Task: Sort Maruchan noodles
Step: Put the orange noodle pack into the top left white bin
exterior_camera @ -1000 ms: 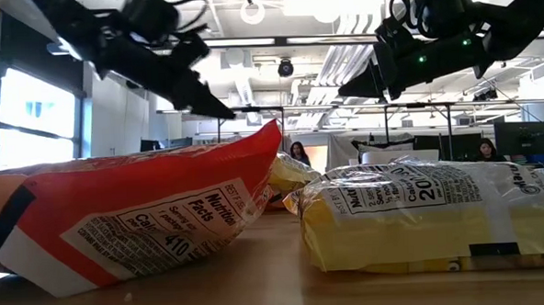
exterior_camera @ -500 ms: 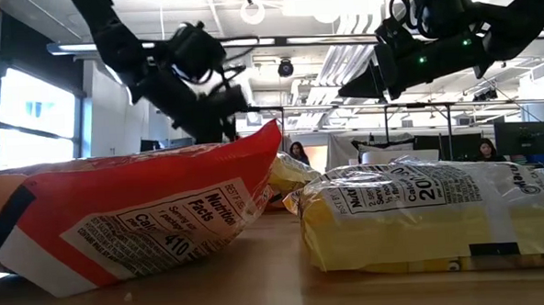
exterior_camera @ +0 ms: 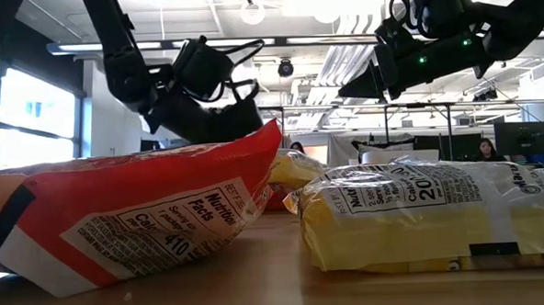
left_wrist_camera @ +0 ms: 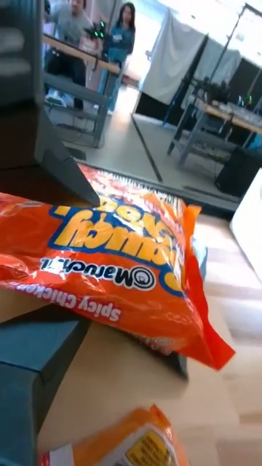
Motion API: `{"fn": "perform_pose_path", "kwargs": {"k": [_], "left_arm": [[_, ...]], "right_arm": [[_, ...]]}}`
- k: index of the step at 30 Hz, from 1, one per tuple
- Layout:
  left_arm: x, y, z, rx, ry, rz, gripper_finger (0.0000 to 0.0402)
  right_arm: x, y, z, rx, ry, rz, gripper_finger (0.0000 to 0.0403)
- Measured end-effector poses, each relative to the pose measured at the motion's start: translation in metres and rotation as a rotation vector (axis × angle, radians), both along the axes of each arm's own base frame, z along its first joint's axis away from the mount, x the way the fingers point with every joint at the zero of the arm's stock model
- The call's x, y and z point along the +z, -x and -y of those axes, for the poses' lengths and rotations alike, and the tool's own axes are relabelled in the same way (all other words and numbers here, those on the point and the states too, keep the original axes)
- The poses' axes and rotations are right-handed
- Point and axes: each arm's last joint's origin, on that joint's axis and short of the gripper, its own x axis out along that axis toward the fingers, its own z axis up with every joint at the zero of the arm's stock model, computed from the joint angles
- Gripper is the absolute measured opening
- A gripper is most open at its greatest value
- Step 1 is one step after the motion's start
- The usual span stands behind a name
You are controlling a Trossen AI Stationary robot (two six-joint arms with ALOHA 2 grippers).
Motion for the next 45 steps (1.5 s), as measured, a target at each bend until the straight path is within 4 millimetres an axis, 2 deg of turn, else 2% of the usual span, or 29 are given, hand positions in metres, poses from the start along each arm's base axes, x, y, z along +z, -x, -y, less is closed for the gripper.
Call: {"fn": "perform_pose_path", "kwargs": {"k": [4, 11, 13, 15, 19, 23, 26, 33, 39, 45], "left_arm": [[-0.001, 0.001, -0.004, -0.011, 0.019, 0.006, 0.0159], [-0.001, 0.001, -0.007, -0.038, 0.011, -0.010, 0.0031], [0.003, 0.004, -0.007, -0.042, -0.006, -0.039, 0.0008], [0.008, 0.003, -0.007, -0.042, -0.013, -0.053, 0.0007], [0.045, -0.001, -0.014, -0.014, -0.013, -0.019, 0.0001], [0.077, 0.006, -0.025, 0.005, 0.066, -0.009, 0.0000], [0.109, 0.015, -0.035, 0.030, 0.106, 0.033, 0.0000], [0.168, 0.050, -0.056, 0.145, 0.147, 0.020, 0.0000], [0.188, 0.085, -0.080, 0.233, 0.218, -0.056, 0.0000], [0.182, 0.110, -0.105, 0.230, 0.333, -0.079, 0.0000]], "right_arm": [[0.000, 0.000, 0.000, 0.000, 0.000, 0.000, 0.0000], [0.000, 0.000, 0.000, 0.000, 0.000, 0.000, 0.0000], [0.000, 0.000, 0.000, 0.000, 0.000, 0.000, 0.0000], [0.000, 0.000, 0.000, 0.000, 0.000, 0.000, 0.0000], [0.000, 0.000, 0.000, 0.000, 0.000, 0.000, 0.0000], [0.000, 0.000, 0.000, 0.001, 0.003, -0.001, 0.0000], [0.000, 0.000, 0.000, 0.001, 0.003, -0.002, 0.0000], [-0.001, 0.000, 0.000, 0.002, 0.010, -0.014, 0.0000], [-0.001, 0.000, 0.000, 0.003, 0.011, -0.019, 0.0000], [-0.001, 0.000, 0.000, 0.003, 0.011, -0.022, 0.0000]]}}
